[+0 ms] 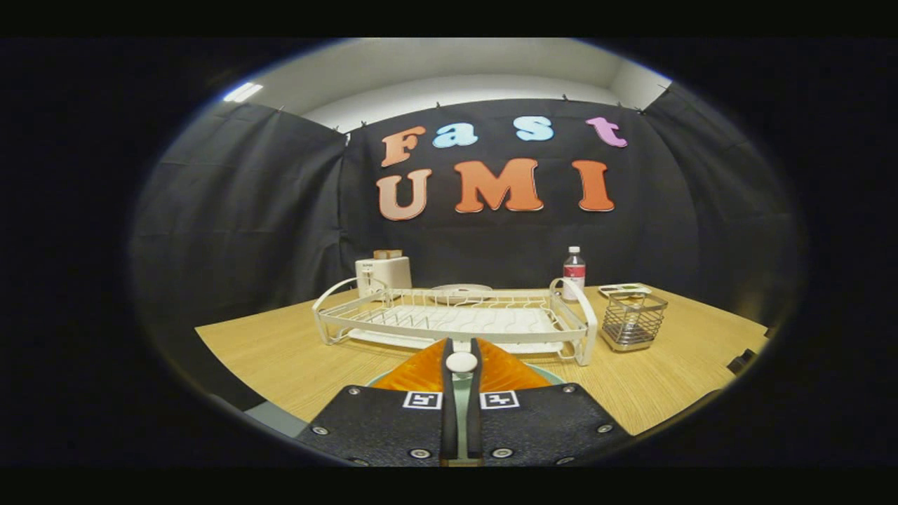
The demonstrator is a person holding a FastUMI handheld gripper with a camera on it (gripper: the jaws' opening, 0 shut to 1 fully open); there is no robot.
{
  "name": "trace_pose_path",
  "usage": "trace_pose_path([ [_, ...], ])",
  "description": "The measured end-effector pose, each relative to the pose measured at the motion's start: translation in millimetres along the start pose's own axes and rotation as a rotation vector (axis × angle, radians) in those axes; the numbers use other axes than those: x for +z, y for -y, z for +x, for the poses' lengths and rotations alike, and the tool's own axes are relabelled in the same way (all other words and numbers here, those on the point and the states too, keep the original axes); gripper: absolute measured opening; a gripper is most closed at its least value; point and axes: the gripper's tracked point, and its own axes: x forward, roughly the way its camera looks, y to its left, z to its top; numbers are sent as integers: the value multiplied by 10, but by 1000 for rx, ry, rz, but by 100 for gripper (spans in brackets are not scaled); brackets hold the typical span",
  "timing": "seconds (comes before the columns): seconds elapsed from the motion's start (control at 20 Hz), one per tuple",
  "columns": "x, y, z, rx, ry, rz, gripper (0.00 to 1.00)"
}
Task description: Take the plate from the dish rack, then take the spoon from the basket and place it into the plate.
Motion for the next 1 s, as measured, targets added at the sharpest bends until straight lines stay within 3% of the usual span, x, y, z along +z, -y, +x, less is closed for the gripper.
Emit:
trace_pose_path([
  [0.4, -287, 118, 21, -40, -172, -2, 19],
  [0.55, -184, 210, 6, -58, -175, -30, 81],
  [0.65, -112, 278, 2, -66, -167, -26, 94],
  [1.0, 348, 630, -58, -118, -134, -6, 97],
])
